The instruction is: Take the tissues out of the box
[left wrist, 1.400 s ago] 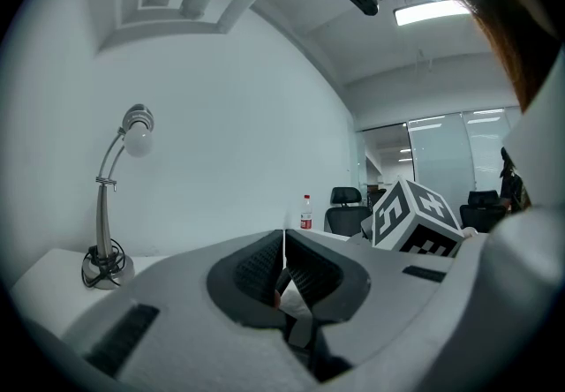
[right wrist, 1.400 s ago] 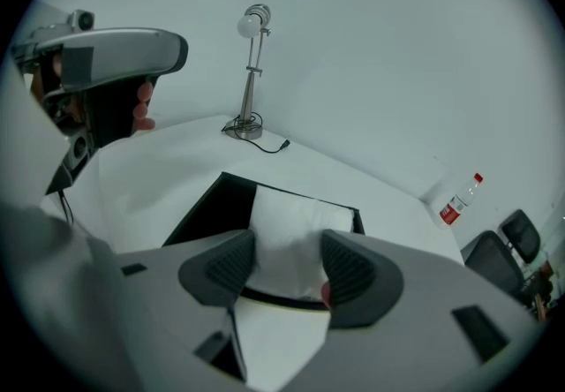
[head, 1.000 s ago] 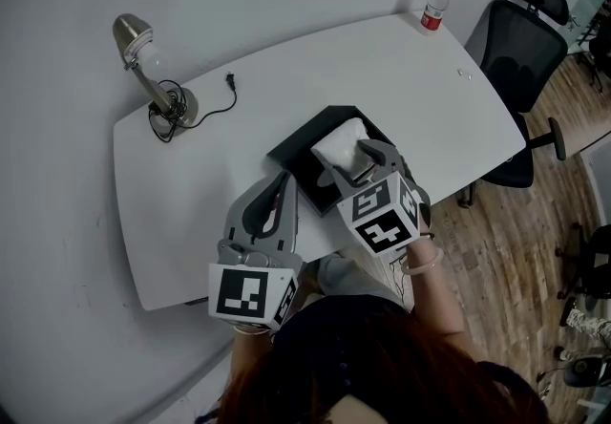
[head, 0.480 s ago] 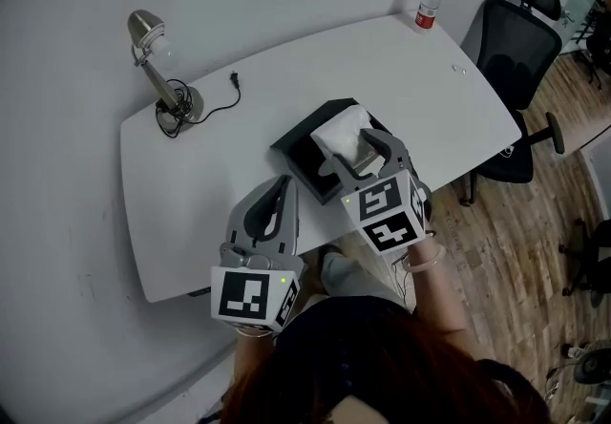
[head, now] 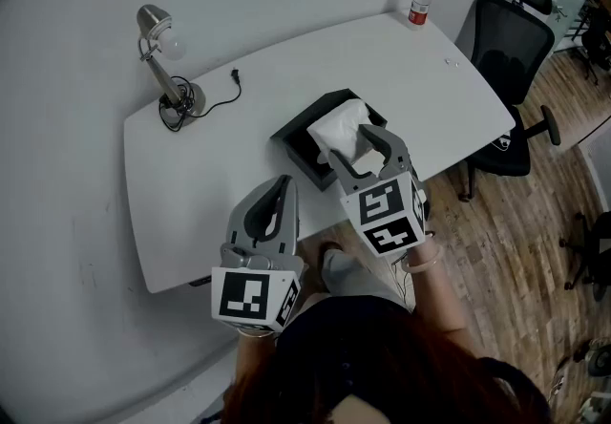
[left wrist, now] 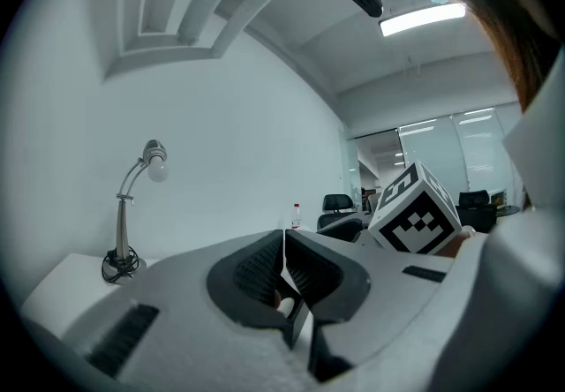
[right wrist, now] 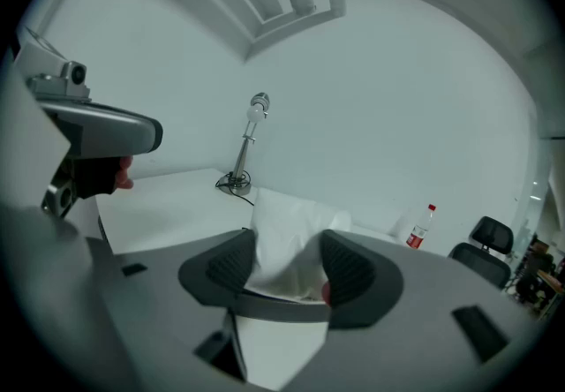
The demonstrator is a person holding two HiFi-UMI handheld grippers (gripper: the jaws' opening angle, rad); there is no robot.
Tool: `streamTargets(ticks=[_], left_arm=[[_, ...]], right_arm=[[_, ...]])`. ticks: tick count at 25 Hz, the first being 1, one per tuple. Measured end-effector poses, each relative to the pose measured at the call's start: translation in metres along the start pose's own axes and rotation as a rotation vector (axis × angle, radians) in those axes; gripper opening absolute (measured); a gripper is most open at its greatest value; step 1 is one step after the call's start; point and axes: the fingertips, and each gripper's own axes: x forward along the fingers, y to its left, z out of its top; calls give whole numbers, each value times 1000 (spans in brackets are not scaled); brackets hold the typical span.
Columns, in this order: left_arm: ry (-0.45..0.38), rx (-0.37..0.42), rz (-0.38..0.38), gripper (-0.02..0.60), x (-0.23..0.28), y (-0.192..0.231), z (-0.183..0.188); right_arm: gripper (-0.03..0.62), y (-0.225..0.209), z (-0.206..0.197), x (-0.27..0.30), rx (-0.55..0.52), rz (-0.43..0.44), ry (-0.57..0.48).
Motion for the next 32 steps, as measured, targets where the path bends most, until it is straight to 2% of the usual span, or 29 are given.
streamTargets(ticks=[32], left_arm=[[-60,19,-7,26,-89,-52,12]], right_arm=[[250,39,22,-101,-25,-77,-161]])
